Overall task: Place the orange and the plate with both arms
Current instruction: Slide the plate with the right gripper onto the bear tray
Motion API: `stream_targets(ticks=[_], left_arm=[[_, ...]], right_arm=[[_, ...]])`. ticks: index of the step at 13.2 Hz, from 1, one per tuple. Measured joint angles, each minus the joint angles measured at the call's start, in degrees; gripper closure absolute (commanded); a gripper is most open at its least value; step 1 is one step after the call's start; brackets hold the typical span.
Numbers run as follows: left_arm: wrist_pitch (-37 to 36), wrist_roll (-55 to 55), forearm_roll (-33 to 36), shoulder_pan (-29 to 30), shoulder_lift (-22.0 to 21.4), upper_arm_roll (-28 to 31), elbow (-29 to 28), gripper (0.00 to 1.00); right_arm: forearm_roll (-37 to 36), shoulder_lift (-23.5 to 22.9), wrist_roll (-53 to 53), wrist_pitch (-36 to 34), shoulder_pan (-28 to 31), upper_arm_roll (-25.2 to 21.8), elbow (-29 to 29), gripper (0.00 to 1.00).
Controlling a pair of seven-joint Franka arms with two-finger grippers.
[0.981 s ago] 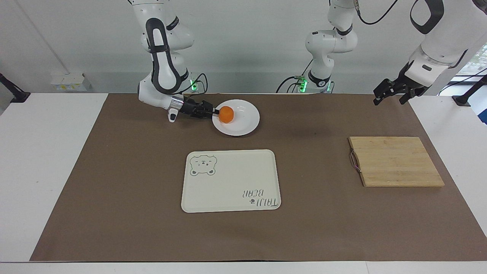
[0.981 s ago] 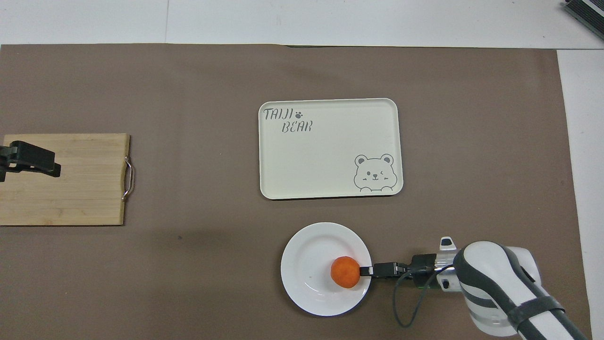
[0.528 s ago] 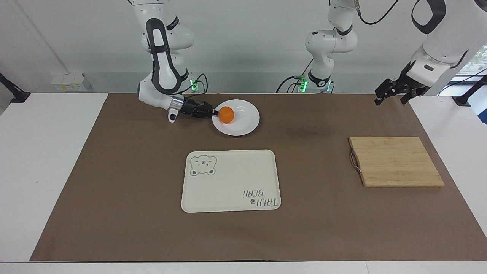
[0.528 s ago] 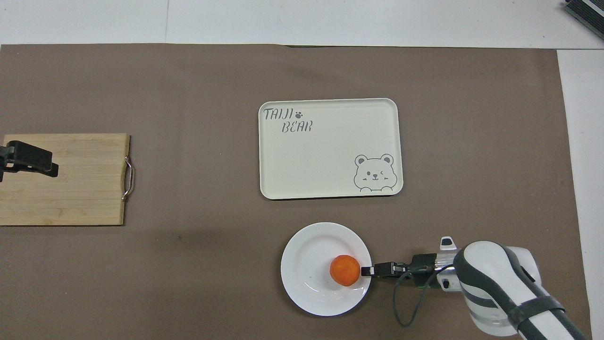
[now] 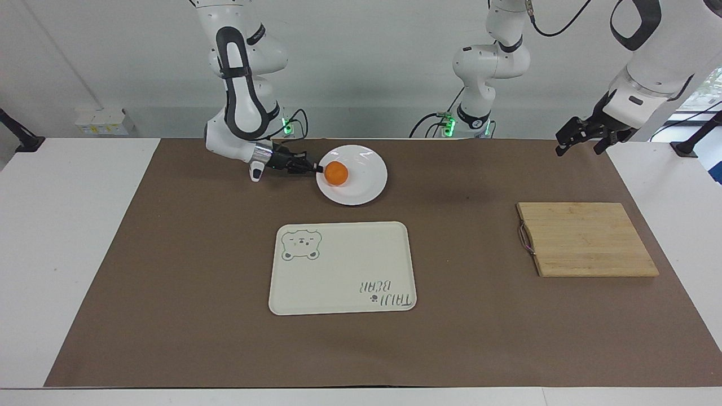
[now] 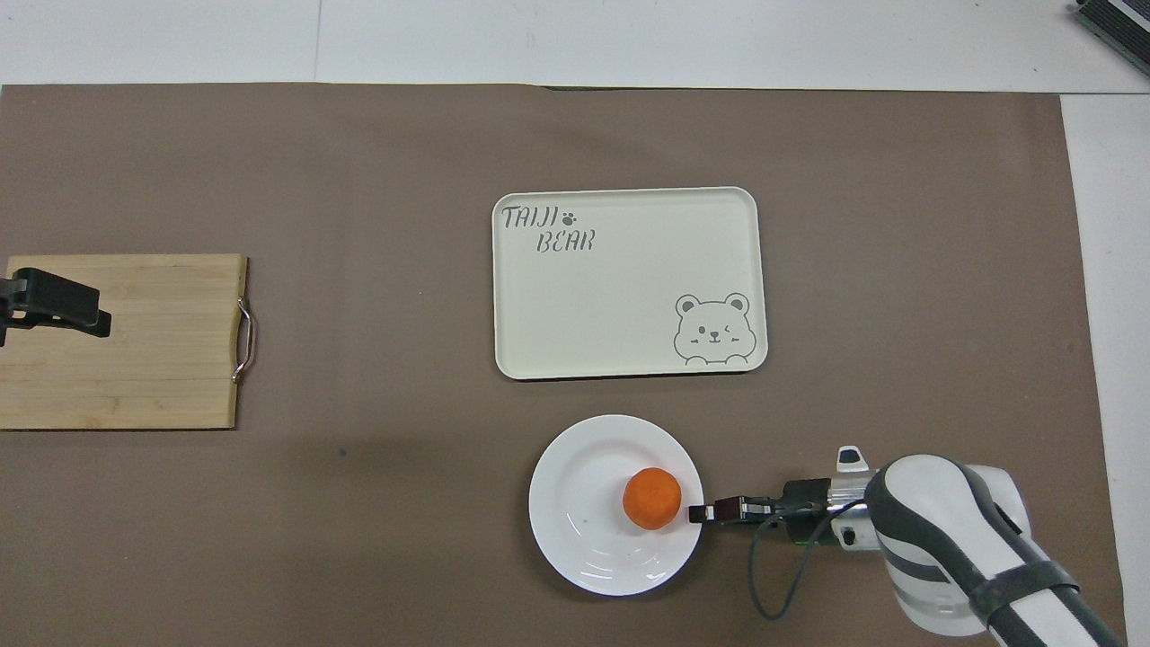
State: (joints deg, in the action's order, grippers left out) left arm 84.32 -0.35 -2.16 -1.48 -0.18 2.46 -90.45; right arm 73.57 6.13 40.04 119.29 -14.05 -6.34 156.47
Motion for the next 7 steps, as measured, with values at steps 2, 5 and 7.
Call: stream_targets(ticks=[2,5,7], left_arm=[[0.0,0.0,0.0,0.0,0.0,0.0,0.0,0.00],[0.0,0.0,0.0,0.0,0.0,0.0,0.0,0.00],[0.0,0.0,0.0,0.0,0.0,0.0,0.0,0.00]], right_arm=[[0.0,-0.2,0.7,0.0,0.0,0.0,-1.5,1.00],[0.0,-0.3,1.4,0.2,0.0,0.0,-3.7,1.00],[0.0,-0.3,1.3,0.2,0.0,0.0,-6.1,1.00]])
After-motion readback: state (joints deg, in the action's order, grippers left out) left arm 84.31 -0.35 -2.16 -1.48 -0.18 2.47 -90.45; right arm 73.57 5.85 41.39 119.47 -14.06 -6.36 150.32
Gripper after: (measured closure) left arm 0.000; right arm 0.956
